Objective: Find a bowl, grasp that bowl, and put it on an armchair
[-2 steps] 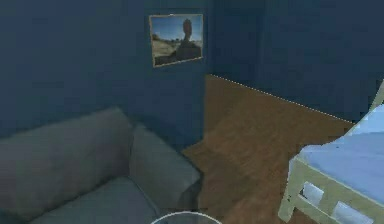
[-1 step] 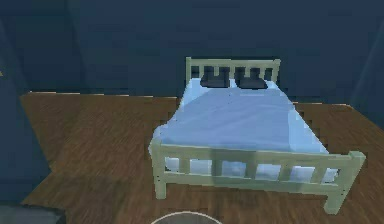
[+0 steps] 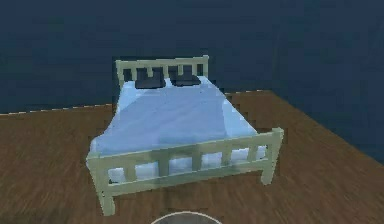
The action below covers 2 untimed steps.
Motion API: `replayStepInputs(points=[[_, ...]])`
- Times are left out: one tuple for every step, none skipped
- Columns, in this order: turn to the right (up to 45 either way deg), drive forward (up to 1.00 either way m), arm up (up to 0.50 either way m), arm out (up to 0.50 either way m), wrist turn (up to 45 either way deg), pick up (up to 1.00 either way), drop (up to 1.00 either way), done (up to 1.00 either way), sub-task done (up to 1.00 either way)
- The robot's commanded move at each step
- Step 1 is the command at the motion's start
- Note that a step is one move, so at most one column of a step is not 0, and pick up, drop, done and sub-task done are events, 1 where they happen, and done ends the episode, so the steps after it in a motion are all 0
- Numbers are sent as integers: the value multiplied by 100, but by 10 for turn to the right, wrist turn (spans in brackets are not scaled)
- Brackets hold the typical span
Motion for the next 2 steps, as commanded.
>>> replayStepInputs(points=[[-450, 0, 0, 0, 0, 0, 0, 0, 0], [-450, 0, 0, 0, 0, 0, 0, 0, 0]])
